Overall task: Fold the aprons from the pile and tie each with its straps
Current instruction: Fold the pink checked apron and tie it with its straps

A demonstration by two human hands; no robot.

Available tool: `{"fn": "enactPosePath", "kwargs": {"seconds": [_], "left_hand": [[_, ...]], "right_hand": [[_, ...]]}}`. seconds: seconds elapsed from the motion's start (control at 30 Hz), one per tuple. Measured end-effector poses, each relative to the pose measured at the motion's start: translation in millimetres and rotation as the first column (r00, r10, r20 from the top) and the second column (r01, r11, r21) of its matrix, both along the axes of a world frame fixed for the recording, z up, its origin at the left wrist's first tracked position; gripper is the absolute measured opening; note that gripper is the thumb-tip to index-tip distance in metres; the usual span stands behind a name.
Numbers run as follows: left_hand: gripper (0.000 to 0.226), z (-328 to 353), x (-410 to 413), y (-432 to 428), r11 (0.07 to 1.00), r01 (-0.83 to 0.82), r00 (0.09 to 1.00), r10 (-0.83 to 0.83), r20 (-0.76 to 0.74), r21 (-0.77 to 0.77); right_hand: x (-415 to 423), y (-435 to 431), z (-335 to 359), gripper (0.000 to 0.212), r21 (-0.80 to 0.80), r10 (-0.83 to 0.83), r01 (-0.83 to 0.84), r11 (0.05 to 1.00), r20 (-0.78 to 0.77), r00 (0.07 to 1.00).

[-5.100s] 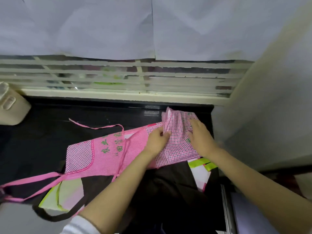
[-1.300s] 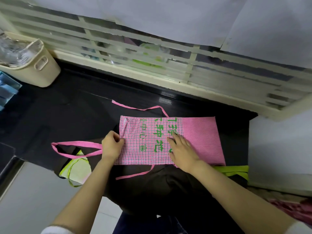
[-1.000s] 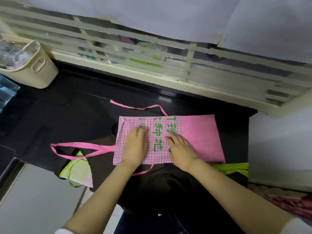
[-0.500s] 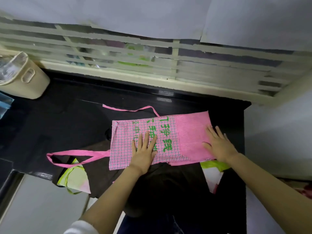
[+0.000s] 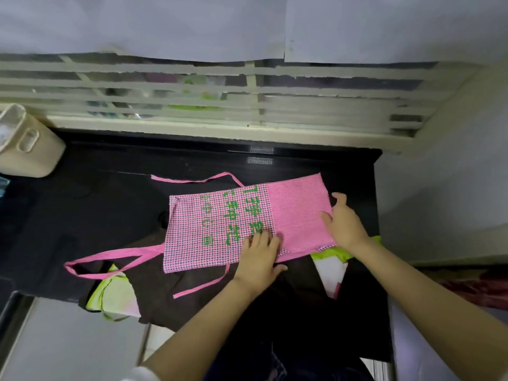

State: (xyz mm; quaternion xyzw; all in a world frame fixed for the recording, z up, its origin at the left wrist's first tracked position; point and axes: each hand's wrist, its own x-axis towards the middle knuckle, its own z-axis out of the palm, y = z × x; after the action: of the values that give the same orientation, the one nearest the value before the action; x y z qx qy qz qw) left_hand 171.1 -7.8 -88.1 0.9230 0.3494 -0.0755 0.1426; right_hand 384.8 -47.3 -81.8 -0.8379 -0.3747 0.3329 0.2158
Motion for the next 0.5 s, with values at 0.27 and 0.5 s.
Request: {"fn": "enactPosePath", "kwargs": {"seconds": [0.27, 0.5], "left_hand": [[0.043, 1, -5, -18, 0.990, 0.029, 0.996, -0.018, -0.082, 0.140], [0.071, 4, -4, -62, 0.988, 0.149, 0.979, -0.152, -0.137, -0.038]], "right_hand": [[-18, -51, 13, 0.038, -0.018, -0.010, 0.011, 1.000, 0.054, 0.998], [-47, -104, 10, 0.034, -0.313, 0.293, -0.243, 0.918, 0.126, 0.948]]}}
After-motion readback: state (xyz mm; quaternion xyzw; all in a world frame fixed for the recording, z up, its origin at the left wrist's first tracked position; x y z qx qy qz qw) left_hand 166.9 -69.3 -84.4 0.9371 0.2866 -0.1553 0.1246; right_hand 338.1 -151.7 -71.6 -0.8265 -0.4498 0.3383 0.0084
